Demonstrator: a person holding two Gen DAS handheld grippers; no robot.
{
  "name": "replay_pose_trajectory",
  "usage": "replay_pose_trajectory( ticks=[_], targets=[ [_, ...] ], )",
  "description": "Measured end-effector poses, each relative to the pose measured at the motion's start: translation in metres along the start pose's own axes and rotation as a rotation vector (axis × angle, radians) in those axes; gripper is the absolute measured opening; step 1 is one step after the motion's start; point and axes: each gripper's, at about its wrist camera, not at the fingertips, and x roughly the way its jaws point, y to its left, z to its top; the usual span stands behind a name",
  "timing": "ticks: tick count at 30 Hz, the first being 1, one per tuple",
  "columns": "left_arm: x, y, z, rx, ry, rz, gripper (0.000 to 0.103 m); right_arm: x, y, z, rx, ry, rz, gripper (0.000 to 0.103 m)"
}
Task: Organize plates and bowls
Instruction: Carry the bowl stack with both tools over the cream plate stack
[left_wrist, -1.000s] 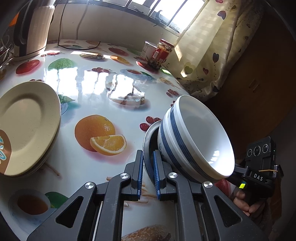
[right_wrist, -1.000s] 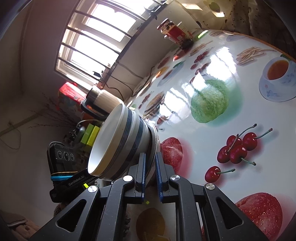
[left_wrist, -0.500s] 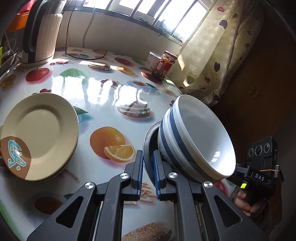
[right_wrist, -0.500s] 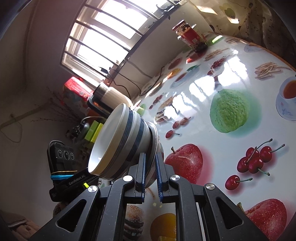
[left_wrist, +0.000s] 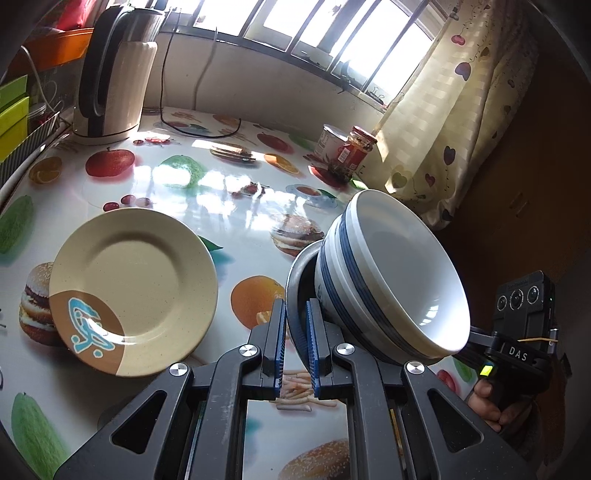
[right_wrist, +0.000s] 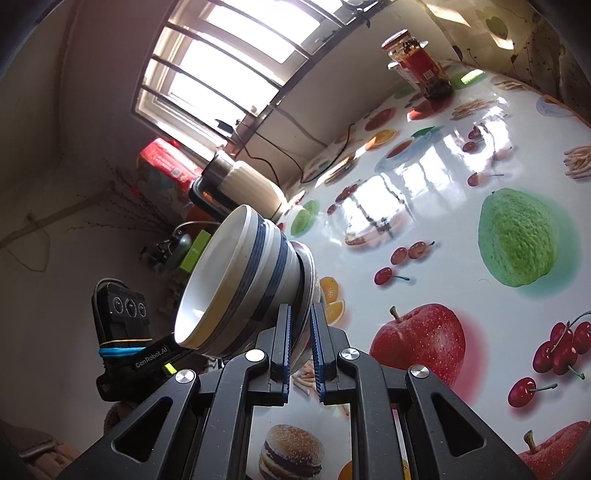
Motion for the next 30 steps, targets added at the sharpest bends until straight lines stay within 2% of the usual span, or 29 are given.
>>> replay_pose_trajectory(
  ticks=[30],
  targets=[
    [-0.042, 0.085, 0.024, -0.097, -0.079, 0.121, 0.011, 0.105, 0.052, 0.019, -0.063, 0.142, 0.077, 0.012]
  ],
)
